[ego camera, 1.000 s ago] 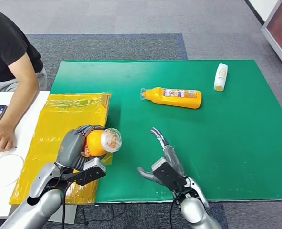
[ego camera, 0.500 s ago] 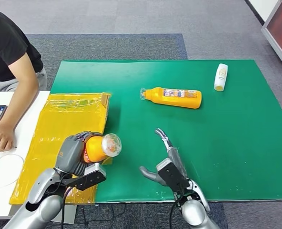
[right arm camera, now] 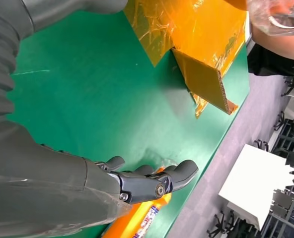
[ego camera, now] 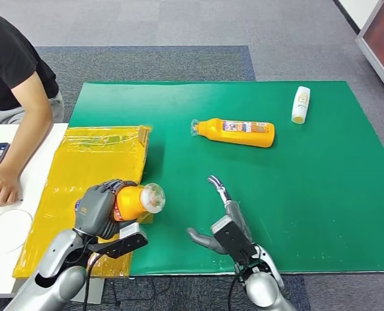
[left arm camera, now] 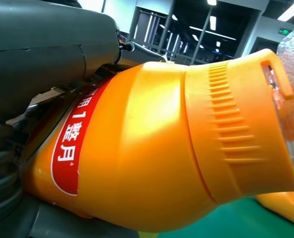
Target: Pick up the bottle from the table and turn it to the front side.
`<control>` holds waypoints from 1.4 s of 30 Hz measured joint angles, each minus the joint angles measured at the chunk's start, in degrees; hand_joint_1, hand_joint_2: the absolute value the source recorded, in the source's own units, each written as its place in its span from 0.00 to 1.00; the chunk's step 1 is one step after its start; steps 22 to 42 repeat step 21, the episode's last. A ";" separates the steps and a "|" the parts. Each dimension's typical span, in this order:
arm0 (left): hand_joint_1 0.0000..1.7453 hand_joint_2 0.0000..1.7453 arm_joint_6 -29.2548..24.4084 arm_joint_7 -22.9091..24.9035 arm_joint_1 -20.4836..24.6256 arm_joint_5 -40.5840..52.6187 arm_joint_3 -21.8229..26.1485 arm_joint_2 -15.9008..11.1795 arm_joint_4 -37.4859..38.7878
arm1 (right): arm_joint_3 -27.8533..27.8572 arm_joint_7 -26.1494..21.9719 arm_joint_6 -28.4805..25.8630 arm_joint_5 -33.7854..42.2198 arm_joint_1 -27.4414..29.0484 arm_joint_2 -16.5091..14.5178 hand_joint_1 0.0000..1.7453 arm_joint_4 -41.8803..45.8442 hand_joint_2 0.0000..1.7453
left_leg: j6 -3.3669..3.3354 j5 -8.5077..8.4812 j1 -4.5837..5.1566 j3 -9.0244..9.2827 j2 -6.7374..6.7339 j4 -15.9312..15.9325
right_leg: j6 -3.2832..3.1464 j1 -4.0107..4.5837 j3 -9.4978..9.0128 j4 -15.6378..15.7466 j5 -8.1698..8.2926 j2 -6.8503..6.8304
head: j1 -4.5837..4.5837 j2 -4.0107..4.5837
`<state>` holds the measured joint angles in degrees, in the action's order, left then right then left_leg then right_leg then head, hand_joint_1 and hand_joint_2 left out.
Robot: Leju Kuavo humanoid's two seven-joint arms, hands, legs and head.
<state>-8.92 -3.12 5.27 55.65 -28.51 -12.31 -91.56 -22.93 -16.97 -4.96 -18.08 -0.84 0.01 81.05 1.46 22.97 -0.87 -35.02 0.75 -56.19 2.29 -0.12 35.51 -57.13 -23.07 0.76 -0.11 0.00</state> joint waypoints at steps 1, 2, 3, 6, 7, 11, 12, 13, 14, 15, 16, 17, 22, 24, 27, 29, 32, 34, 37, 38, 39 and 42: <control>1.00 1.00 -0.11 0.23 0.02 0.46 0.10 0.00 0.32 | -0.01 0.02 0.05 0.02 0.02 -0.07 0.00 0.00 1.00 | 0.00 0.00 0.00 0.00 0.00 0.00 | 0.00 0.00 0.00 0.00 0.00 0.00 | 0.00 0.00; 1.00 1.00 -0.22 0.41 0.06 0.87 0.21 0.00 0.71 | -0.03 0.04 0.12 0.04 0.05 -0.14 0.00 0.00 1.00 | 0.00 0.00 0.00 0.00 0.00 0.00 | 0.00 0.00 0.00 0.00 0.00 0.00 | 0.01 0.00; 1.00 1.00 -0.35 0.53 0.10 1.22 0.33 0.00 1.13 | -0.05 0.07 0.17 0.08 0.06 -0.24 0.00 0.00 1.00 | 0.00 0.00 0.00 0.00 0.00 0.00 | 0.00 0.00 0.01 0.00 0.00 0.00 | 0.01 0.00; 1.00 1.00 -0.65 0.61 0.15 1.82 0.83 0.02 2.35 | -0.11 0.18 0.12 0.29 0.10 -0.55 0.00 0.00 1.00 | 0.00 0.00 0.00 0.00 0.00 0.00 | 0.00 0.00 0.01 0.00 0.00 0.00 | 0.01 0.00; 1.00 1.00 -0.69 0.61 0.15 1.90 1.04 0.02 2.67 | -0.11 0.21 0.04 0.37 0.11 -0.65 0.00 0.00 1.00 | 0.00 0.00 0.00 0.00 0.00 0.00 | 0.00 0.00 0.01 0.00 0.00 0.00 | 0.02 0.00; 1.00 1.00 -0.80 0.61 0.14 2.15 1.63 0.04 3.44 | -0.08 0.25 -0.28 0.87 0.12 -0.96 0.00 0.01 1.00 | 0.00 0.00 0.00 0.00 0.00 0.00 | 0.00 0.00 0.01 0.00 0.00 0.00 | 0.00 0.00; 1.00 1.00 -0.86 0.61 0.14 2.30 1.70 0.04 3.56 | -0.06 0.24 -0.44 1.14 0.13 -1.04 0.00 0.02 1.00 | 0.00 0.00 0.00 0.00 0.00 0.00 | 0.00 0.00 0.01 0.00 0.00 0.00 | 0.00 0.00; 1.00 1.00 -0.95 0.62 0.13 2.46 1.75 0.04 3.67 | -0.01 0.18 -0.71 1.45 0.15 -1.12 0.00 0.05 1.00 | 0.00 0.00 0.00 -0.01 0.00 0.00 | 0.00 0.00 0.01 0.00 0.00 0.00 | 0.00 0.00; 1.00 1.00 -1.08 0.64 0.10 2.67 1.80 0.04 3.74 | 0.13 0.04 -1.15 1.77 0.20 -1.23 0.00 0.15 1.00 | 0.00 0.00 0.00 -0.01 0.00 0.00 | 0.00 0.00 0.01 0.00 0.00 0.00 | 0.01 0.00; 1.00 1.00 -1.27 0.67 0.06 2.93 1.89 0.04 3.80 | 0.33 -0.15 -1.67 2.12 0.25 -1.38 0.00 0.33 1.00 | 0.00 0.00 0.00 -0.01 0.00 0.00 | 0.00 0.00 0.01 0.00 0.00 0.00 | 0.01 0.00; 1.00 1.00 -1.48 0.70 0.03 3.24 2.01 0.04 3.82 | 0.60 -0.35 -2.19 2.45 0.29 -1.52 0.00 0.57 1.00 | 0.00 0.00 0.00 -0.02 0.00 0.00 | 0.00 0.00 0.01 0.00 0.00 0.00 | 0.01 0.00; 1.00 1.00 -1.69 0.73 0.00 3.57 2.15 0.04 3.83 | 0.92 -0.51 -2.59 2.76 0.31 -1.65 0.00 0.87 1.00 | 0.00 0.00 0.00 -0.02 0.00 0.00 | 0.00 0.00 0.01 0.00 0.00 0.00 | 0.01 0.00; 1.00 1.00 -2.01 0.78 0.00 4.33 2.67 0.04 3.89 | 1.67 -0.61 -3.00 3.41 0.31 -1.83 0.00 1.65 1.00 | 0.00 0.00 0.00 -0.02 0.00 0.00 | 0.00 0.00 0.02 0.00 0.00 0.00 | 0.01 0.00; 1.00 1.00 -2.01 0.78 0.00 4.33 2.67 0.04 3.89 | 1.67 -0.61 -3.00 3.41 0.31 -1.83 0.00 1.65 1.00 | 0.00 0.00 0.00 -0.02 0.00 0.00 | 0.00 0.00 0.02 0.00 0.00 0.00 | 0.01 0.00; 1.00 1.00 -2.01 0.78 0.00 4.33 2.67 0.04 3.89 | 1.67 -0.61 -3.00 3.41 0.31 -1.83 0.00 1.65 1.00 | 0.00 0.00 0.00 -0.02 0.00 0.00 | 0.00 0.00 0.02 0.00 0.00 0.00 | 0.01 0.00; 1.00 1.00 -2.01 0.78 0.00 4.33 2.67 0.04 3.89 | 1.67 -0.61 -3.00 3.41 0.31 -1.83 0.00 1.65 1.00 | 0.00 0.00 0.00 -0.02 0.00 0.00 | 0.00 0.00 0.02 0.00 0.00 0.00 | 0.01 0.00; 1.00 1.00 -2.01 0.78 0.00 4.33 2.67 0.04 3.89 | 1.67 -0.61 -3.00 3.41 0.31 -1.83 0.00 1.65 1.00 | 0.00 0.00 0.00 -0.02 0.00 0.00 | 0.00 0.00 0.02 0.00 0.00 0.00 | 0.01 0.00; 1.00 1.00 -2.01 0.78 0.00 4.33 2.67 0.04 3.89 | 1.67 -0.61 -3.00 3.41 0.31 -1.83 0.00 1.65 1.00 | 0.00 0.00 0.00 -0.02 0.00 0.00 | 0.00 0.00 0.02 0.00 0.00 0.00 | 0.01 0.00; 1.00 1.00 -2.01 0.78 0.00 4.33 2.67 0.04 3.89 | 1.67 -0.61 -3.00 3.41 0.31 -1.83 0.00 1.65 1.00 | 0.00 0.00 0.00 -0.02 0.00 0.00 | 0.00 0.00 0.02 0.00 0.00 0.00 | 0.01 0.00; 1.00 1.00 -2.01 0.78 0.00 4.33 2.67 0.04 3.89 | 1.67 -0.61 -3.00 3.41 0.31 -1.83 0.00 1.65 1.00 | 0.00 0.00 0.00 -0.02 0.00 0.00 | 0.00 0.00 0.02 0.00 0.00 0.00 | 0.01 0.00; 1.00 1.00 -2.01 0.78 0.00 4.33 2.67 0.04 3.89 | 1.67 -0.61 -3.00 3.41 0.31 -1.83 0.00 1.65 1.00 | 0.00 0.00 0.00 -0.02 0.00 0.00 | 0.00 0.00 0.02 0.00 0.00 0.00 | 0.01 0.00; 1.00 1.00 -2.01 0.78 0.00 4.33 2.67 0.04 3.89 | 1.67 -0.61 -3.00 3.41 0.31 -1.83 0.00 1.65 1.00 | 0.00 0.00 0.00 -0.02 0.00 0.00 | 0.00 0.00 0.02 0.00 0.00 0.00 | 0.01 0.00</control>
